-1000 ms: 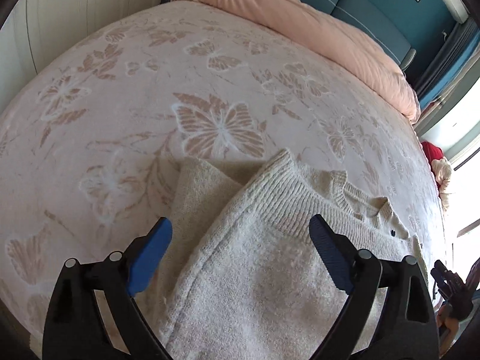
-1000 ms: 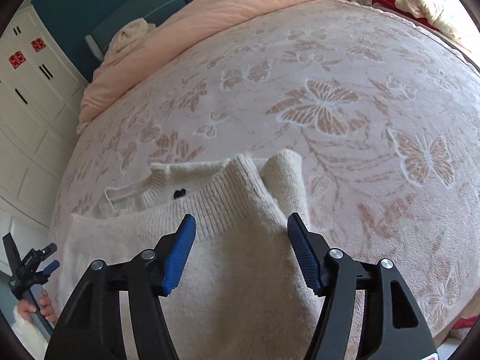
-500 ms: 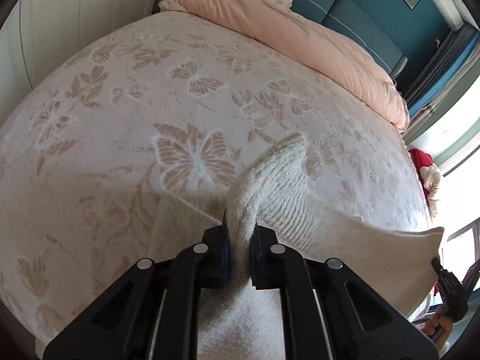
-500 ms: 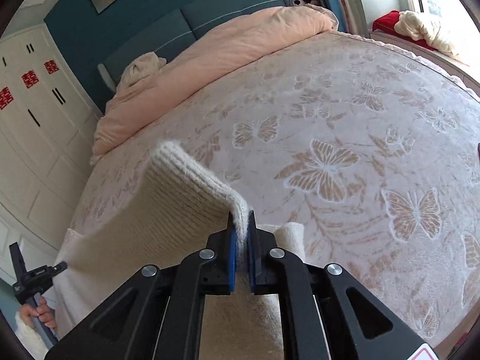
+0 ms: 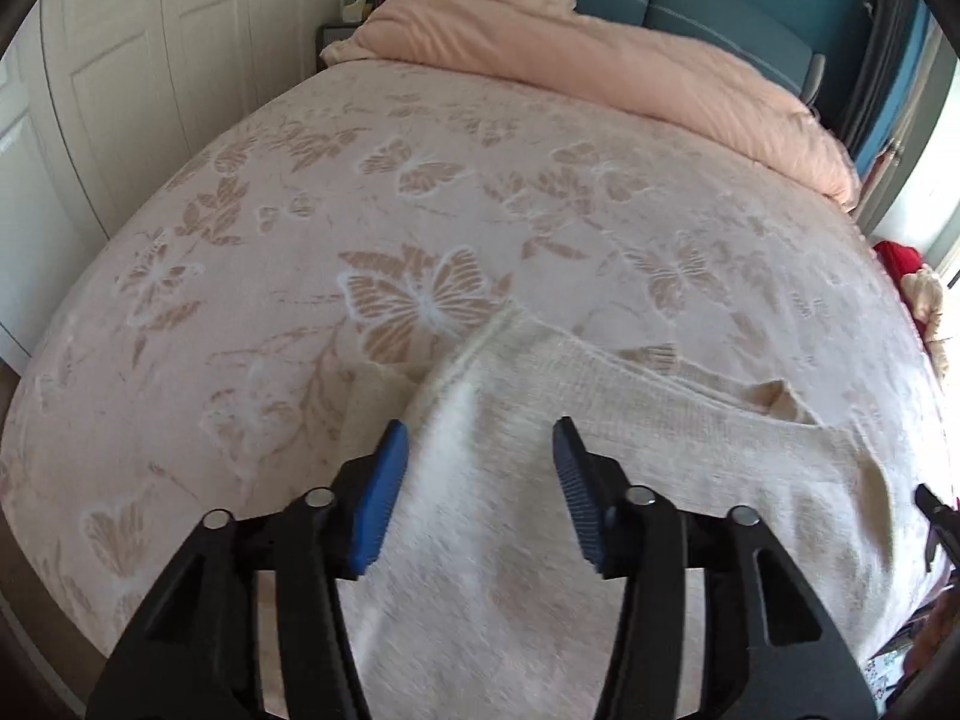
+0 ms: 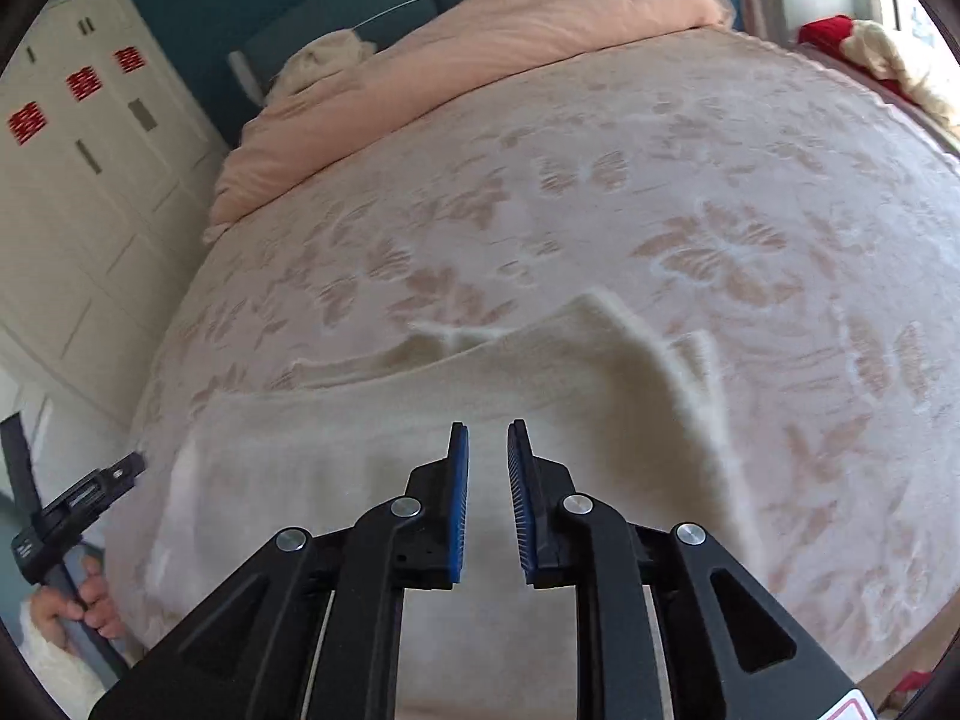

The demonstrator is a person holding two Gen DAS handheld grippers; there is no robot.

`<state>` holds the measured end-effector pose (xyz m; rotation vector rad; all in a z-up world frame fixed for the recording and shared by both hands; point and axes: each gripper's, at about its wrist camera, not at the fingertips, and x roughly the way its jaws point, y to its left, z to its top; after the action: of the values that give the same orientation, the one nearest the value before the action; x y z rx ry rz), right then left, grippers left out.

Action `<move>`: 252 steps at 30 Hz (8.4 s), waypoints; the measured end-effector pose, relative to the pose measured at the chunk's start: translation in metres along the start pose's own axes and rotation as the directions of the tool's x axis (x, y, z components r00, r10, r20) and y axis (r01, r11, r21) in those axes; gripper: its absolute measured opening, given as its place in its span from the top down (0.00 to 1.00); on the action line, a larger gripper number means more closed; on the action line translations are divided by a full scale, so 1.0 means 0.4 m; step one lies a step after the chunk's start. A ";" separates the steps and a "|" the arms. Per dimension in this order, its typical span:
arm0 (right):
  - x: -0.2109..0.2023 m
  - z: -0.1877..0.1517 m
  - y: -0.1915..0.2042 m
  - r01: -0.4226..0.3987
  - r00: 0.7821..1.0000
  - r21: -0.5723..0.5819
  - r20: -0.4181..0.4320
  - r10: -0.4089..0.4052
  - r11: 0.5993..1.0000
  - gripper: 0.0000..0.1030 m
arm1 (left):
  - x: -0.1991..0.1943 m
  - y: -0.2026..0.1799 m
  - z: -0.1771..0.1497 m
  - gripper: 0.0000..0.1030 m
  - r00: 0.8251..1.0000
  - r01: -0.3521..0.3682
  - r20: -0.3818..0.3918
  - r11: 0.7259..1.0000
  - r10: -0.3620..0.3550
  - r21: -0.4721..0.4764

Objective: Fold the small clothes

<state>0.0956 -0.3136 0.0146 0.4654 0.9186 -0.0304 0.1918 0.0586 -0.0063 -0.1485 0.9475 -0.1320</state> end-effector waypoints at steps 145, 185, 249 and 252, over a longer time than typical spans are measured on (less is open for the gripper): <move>-0.170 -0.385 0.058 0.214 0.975 -0.032 -0.056 -0.215 0.976 0.85 | -0.191 -0.139 -0.373 0.37 0.979 -0.094 -0.158 0.970 0.131 0.223; 0.148 -0.367 0.250 0.001 0.962 -0.239 -0.266 -0.066 0.971 0.78 | -0.266 0.121 -0.273 0.84 0.959 0.281 0.048 0.916 -0.279 -0.288; -0.275 -0.291 -0.283 0.117 0.993 0.166 -0.008 -0.117 0.979 0.61 | -0.235 -0.298 -0.496 0.65 0.954 0.282 -0.161 0.939 -0.252 0.198; -0.286 -0.230 -0.247 0.140 0.989 0.079 0.036 -0.144 0.987 0.41 | -0.295 -0.279 -0.454 0.44 0.959 0.284 -0.036 0.947 -0.282 0.151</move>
<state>-0.0662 -0.3853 0.0182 0.4676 0.9102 -0.2050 -0.0297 -0.0424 0.0037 -0.1397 0.9222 -0.4717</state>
